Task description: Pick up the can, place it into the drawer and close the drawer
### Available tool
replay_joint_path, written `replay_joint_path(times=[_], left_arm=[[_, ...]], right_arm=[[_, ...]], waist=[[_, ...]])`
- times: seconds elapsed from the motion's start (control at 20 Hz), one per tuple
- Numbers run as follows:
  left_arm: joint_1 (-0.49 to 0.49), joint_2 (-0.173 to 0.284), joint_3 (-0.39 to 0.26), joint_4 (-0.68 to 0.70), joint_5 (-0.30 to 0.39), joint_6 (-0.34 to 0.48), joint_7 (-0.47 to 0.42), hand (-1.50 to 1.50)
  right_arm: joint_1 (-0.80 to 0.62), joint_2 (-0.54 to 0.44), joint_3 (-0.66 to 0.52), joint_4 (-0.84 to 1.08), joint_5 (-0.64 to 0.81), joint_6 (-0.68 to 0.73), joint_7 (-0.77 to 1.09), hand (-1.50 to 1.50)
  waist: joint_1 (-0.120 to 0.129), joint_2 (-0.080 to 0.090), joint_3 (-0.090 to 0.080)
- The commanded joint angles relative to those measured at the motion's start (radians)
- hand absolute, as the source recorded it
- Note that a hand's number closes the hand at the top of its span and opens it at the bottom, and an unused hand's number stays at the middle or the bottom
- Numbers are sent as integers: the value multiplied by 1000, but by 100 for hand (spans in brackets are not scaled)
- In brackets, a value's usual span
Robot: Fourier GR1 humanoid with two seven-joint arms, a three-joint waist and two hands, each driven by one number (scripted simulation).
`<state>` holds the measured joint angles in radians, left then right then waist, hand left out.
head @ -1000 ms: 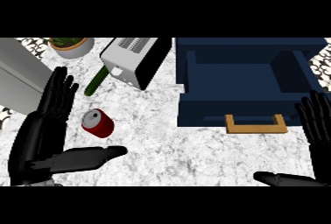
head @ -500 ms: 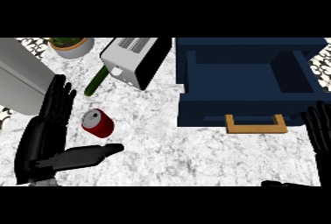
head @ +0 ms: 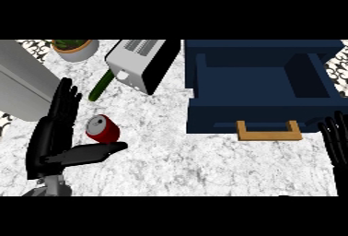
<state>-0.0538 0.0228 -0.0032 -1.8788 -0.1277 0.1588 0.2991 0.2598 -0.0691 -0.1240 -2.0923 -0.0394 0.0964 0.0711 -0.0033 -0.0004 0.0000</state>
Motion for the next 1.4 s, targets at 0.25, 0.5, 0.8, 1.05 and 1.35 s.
replay_joint_path(times=[0.25, 0.5, 0.8, 1.05, 1.35], left_arm=[[-41, -22, 5, 218, 1, 60, -161, -150], [21, 12, 71, 258, 57, 2, -249, -150], [-35, 57, 151, 402, 107, -23, -338, -150], [25, 55, 122, 380, 79, -19, -350, -150], [74, 22, 91, 389, 68, -9, -403, -150]], right_arm=[[26, 16, -6, 24, 18, 39, -43, -150], [14, -24, -106, 72, -48, 87, -87, -150], [-11, 24, -64, 65, 2, 51, -77, -150], [-20, 48, -22, 62, 55, 52, -61, -150], [-3, 33, -82, 48, 1, 88, -69, -150]], waist=[[-1, 0, 0], [0, 0, 0], [-1, 1, 0], [2, 0, 0], [2, 0, 0]])
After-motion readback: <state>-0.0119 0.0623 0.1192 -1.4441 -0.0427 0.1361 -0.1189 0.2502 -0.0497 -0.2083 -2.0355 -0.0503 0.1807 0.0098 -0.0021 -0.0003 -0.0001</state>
